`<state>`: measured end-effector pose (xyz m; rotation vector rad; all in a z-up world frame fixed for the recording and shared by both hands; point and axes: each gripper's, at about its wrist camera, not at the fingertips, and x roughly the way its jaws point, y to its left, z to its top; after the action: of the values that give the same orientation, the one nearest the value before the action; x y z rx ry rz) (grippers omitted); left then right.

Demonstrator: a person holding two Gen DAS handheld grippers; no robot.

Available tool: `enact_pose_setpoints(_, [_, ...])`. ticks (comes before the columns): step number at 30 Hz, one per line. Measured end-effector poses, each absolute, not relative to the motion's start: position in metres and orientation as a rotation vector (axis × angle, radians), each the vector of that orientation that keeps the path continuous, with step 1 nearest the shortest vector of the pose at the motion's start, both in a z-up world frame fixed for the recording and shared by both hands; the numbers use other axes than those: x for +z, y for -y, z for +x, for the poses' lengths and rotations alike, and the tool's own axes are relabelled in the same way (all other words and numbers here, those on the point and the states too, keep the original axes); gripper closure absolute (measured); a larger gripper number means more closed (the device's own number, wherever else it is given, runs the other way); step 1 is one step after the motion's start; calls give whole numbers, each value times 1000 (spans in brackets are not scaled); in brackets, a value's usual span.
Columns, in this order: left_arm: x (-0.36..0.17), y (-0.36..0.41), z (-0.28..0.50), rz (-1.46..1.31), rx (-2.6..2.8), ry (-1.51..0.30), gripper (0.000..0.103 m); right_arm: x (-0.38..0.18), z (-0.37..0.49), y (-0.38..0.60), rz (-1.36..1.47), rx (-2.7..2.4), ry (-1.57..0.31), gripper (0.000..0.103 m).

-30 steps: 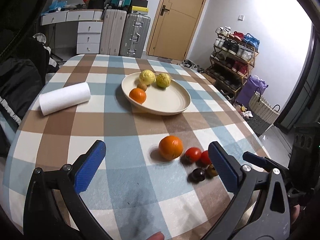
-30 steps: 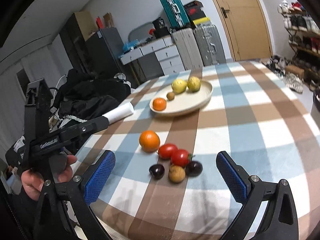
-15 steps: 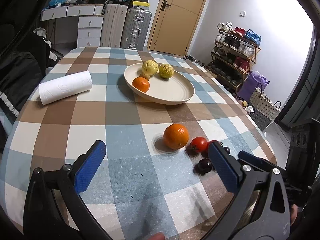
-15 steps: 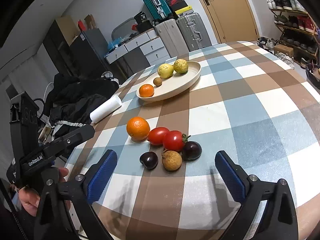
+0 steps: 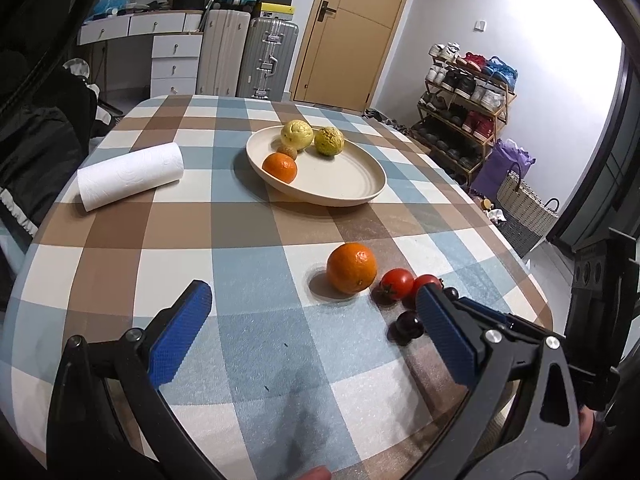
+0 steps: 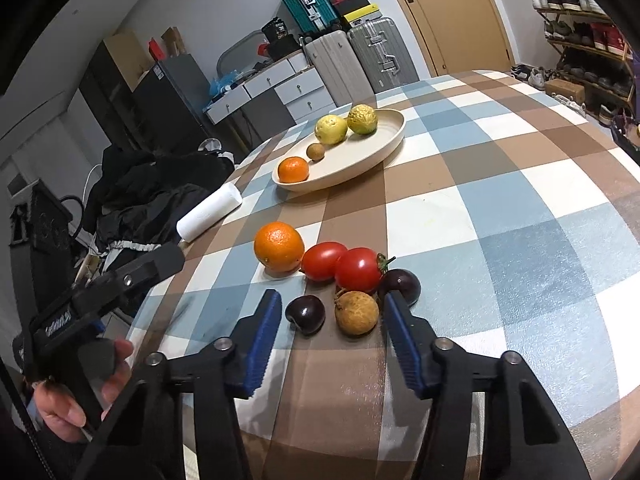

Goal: Organize fruits
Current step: 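Lower the right tool onto another small brown fruit and close it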

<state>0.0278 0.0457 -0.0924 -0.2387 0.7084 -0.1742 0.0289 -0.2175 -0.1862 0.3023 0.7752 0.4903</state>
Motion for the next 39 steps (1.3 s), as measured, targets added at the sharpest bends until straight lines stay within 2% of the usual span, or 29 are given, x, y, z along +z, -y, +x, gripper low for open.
enact_pose_setpoints(6, [-95, -50, 27, -252, -169, -717, 1, -185, 29, 218, 281, 461, -769, 61])
enact_pose_setpoints(11, [-97, -52, 28, -267, -171, -734, 1, -185, 28, 214, 248, 445, -762, 63])
enact_pose_setpoints(13, [-97, -53, 29, -278, -177, -740, 1, -184, 27, 210, 206, 419, -757, 69])
enact_pose_setpoints(20, [-100, -52, 26, -285, -196, -742, 1, -184, 24, 201, 129, 381, -751, 71])
enact_pose_setpoints(23, [-103, -53, 26, -295, -200, -749, 1, -185, 26, 202, 116, 362, -750, 82])
enact_pose_setpoints(29, [-108, -54, 25, -304, -196, -767, 1, -185, 25, 205, 122, 348, -736, 85])
enact_pose_setpoints(30, [-109, -53, 26, -303, -198, -769, 1, -185, 25, 205, 129, 350, -732, 89])
enact_pose_setpoints(31, [-109, -51, 27, -298, -199, -774, 1, -184, 25, 207, 139, 356, -724, 99])
enact_pose_setpoints(39, [-111, -38, 36, -268, -200, -792, 1, -185, 26, 211, 171, 395, -728, 99])
